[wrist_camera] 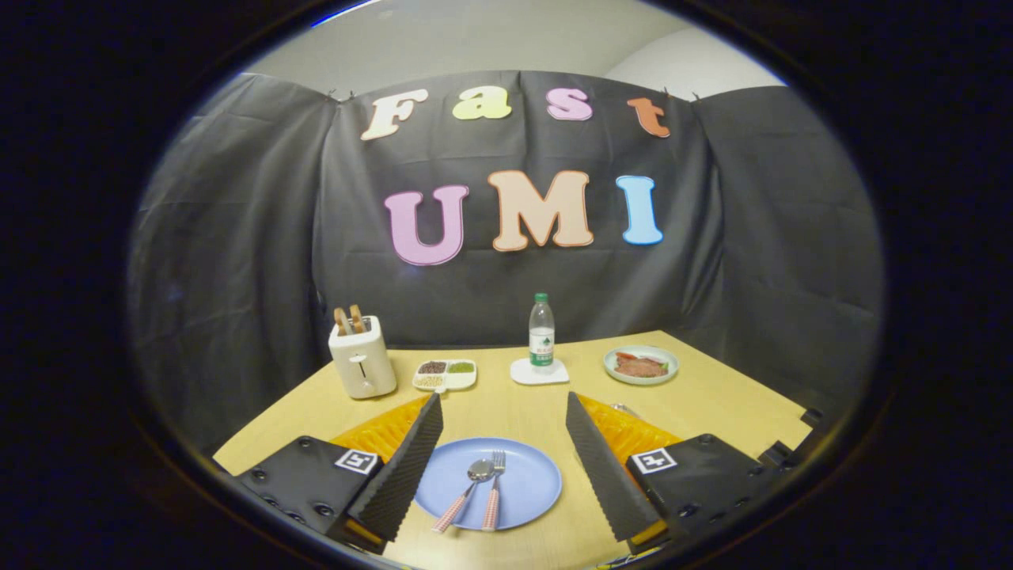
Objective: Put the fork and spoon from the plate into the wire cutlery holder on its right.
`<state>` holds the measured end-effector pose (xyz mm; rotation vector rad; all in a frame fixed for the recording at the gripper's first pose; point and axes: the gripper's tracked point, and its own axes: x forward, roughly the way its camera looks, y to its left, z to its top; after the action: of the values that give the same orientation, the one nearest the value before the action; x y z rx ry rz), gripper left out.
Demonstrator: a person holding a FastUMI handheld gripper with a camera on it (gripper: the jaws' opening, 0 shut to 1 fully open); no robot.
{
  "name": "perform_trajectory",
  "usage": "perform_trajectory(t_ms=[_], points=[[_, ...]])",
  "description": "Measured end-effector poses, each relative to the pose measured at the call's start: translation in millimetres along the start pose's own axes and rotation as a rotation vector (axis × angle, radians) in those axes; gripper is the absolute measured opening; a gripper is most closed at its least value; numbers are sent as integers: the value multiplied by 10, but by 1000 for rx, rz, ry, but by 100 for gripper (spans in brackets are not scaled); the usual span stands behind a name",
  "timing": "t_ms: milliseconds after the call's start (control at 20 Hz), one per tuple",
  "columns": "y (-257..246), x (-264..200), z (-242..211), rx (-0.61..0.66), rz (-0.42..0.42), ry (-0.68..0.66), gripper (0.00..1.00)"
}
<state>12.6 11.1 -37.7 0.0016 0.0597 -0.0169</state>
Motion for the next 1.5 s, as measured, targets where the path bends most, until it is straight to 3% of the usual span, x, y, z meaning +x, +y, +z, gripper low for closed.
perform_trajectory(t_ms=[600, 1300, 1400, 1500], points=[[-83, 211, -1294, 18, -38, 223, 98], [10, 440, -1979, -97, -20, 388, 96], [20, 460, -2021, -123, -18, 409, 74], [57, 464, -2074, -162, -3, 433, 72]])
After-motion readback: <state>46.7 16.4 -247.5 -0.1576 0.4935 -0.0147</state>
